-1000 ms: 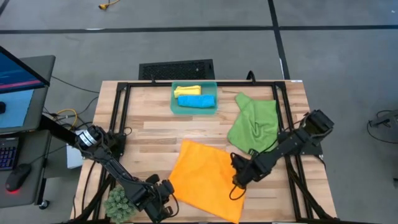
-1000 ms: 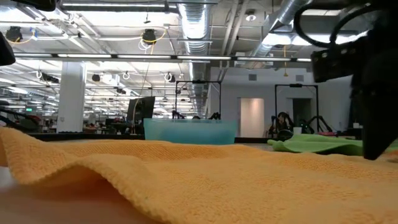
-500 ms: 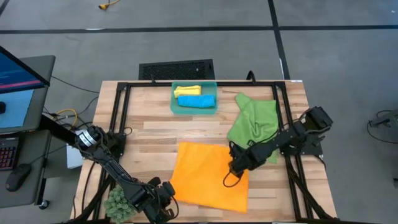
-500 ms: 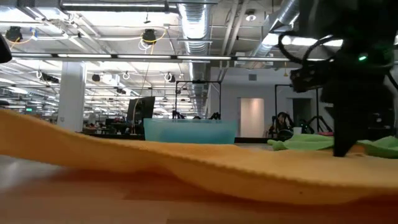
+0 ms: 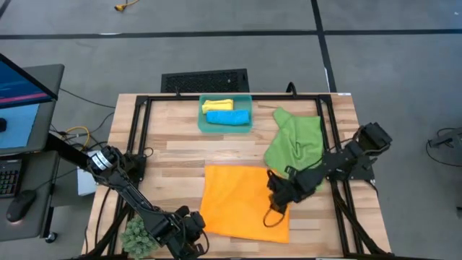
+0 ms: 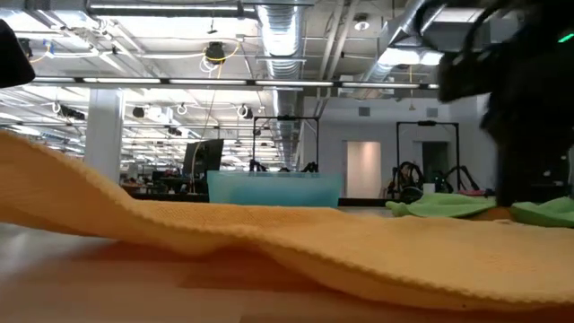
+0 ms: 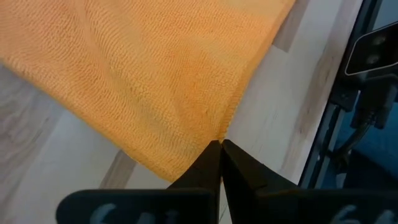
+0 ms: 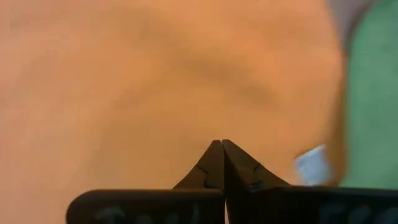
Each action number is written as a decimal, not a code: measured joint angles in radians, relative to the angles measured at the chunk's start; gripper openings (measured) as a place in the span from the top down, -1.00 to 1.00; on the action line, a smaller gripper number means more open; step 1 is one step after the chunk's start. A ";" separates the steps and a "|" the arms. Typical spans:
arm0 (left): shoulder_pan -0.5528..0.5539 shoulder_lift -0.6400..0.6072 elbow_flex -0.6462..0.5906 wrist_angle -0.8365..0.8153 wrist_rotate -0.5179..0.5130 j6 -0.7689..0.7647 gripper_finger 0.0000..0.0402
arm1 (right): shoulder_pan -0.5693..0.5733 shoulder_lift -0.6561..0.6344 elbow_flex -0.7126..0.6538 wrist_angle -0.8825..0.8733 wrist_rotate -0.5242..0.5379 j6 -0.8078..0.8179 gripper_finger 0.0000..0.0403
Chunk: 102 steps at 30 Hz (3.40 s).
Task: Roll microfiber towels into tight, uniform cylinder then place into a basket
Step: Fold the orange microfiber towel
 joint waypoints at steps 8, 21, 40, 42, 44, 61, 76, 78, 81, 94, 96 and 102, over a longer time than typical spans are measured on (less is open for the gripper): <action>0.000 0.000 0.000 0.001 0.001 0.001 1.00 | 0.323 -0.014 0.061 0.076 0.163 0.072 0.94; 0.003 0.000 0.000 0.002 0.000 -0.026 1.00 | 0.549 0.111 0.063 0.424 0.195 0.098 0.62; 0.003 0.000 0.000 0.003 0.000 -0.027 1.00 | 0.502 0.200 0.063 0.437 0.112 -0.011 -0.12; 0.003 0.000 0.000 0.002 0.000 -0.027 1.00 | 0.502 0.219 0.064 0.457 0.091 -0.009 -0.12; 0.003 0.000 0.000 0.002 0.000 -0.027 1.00 | 0.501 0.235 0.068 0.461 0.099 -0.010 -0.12; -0.001 0.000 0.000 -0.032 -0.024 0.145 1.00 | 0.482 0.252 0.067 0.404 0.126 0.038 0.93; -0.029 0.000 0.000 0.016 -0.061 0.328 1.00 | 0.530 0.245 0.236 0.252 0.149 0.036 0.96; -0.041 0.000 0.013 0.014 -0.060 0.328 1.00 | 0.540 0.245 0.267 0.229 0.190 0.025 0.98; -0.051 0.000 0.050 -0.001 -0.062 0.345 1.00 | 0.548 0.244 0.323 0.198 0.245 -0.005 0.97; -0.054 0.000 0.272 -0.384 -0.098 0.356 1.00 | 0.550 0.241 0.483 -0.004 0.403 0.002 0.99; -0.050 0.000 0.289 -0.423 -0.104 0.345 1.00 | 0.550 0.241 0.492 -0.045 0.417 0.035 0.99; -0.048 0.000 0.318 -0.458 -0.071 0.326 1.00 | 0.565 0.241 0.522 -0.078 0.419 0.098 1.00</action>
